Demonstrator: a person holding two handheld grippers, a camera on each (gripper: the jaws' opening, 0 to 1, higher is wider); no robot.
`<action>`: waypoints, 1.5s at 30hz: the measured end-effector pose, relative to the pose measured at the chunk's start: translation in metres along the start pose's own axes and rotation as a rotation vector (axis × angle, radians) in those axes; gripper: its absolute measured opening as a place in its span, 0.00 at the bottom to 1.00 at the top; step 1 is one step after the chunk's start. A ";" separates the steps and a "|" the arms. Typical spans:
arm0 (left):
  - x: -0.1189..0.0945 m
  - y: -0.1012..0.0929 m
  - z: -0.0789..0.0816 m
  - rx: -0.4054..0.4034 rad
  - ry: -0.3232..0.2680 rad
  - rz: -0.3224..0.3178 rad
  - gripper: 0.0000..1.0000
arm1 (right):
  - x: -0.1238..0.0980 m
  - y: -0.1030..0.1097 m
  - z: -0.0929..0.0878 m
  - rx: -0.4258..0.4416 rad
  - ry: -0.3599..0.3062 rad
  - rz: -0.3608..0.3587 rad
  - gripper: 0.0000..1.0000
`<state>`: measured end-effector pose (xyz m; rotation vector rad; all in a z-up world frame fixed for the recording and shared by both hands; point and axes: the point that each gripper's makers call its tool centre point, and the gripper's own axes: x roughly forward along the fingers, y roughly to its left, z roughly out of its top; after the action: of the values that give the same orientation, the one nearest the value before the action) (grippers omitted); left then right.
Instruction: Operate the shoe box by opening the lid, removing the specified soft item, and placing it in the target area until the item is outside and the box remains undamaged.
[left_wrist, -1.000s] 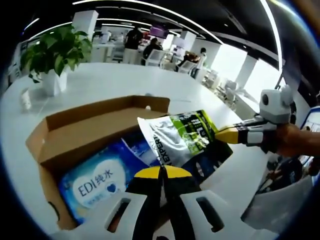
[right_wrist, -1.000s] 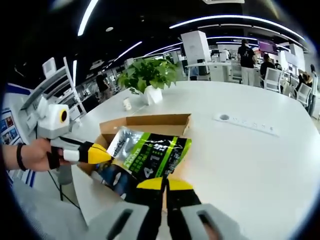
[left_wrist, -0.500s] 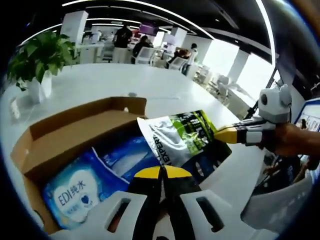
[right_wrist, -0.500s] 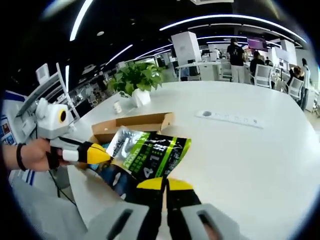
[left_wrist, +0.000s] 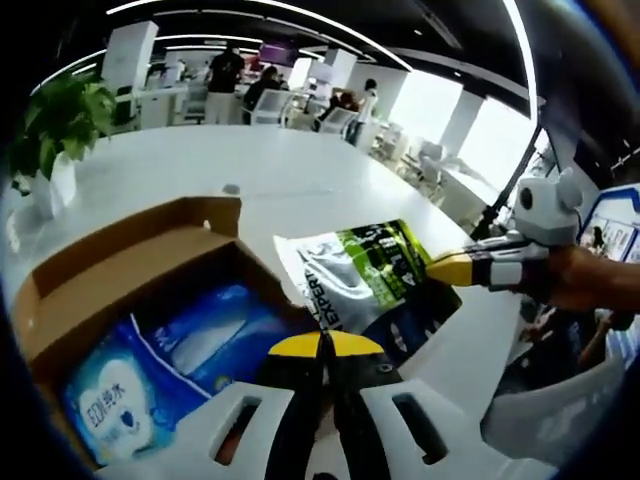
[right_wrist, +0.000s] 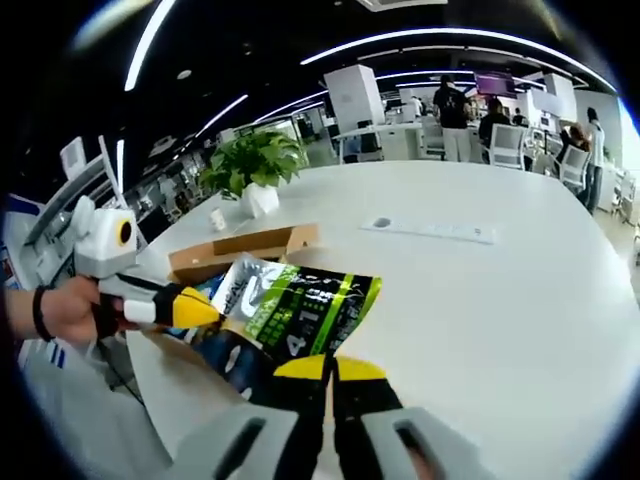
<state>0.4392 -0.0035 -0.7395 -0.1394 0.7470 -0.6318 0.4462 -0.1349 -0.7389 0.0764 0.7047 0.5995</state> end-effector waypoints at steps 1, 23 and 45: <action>0.002 -0.003 0.000 0.000 0.001 -0.004 0.00 | -0.003 -0.003 -0.002 0.005 -0.001 -0.005 0.00; 0.046 -0.043 -0.008 0.030 0.055 -0.053 0.00 | -0.026 -0.049 -0.028 0.063 0.007 -0.048 0.00; 0.080 -0.055 -0.030 0.050 0.115 -0.016 0.00 | -0.018 -0.081 -0.057 0.092 0.052 -0.041 0.00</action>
<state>0.4373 -0.0912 -0.7902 -0.0637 0.8411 -0.6775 0.4393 -0.2190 -0.7933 0.1318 0.7825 0.5315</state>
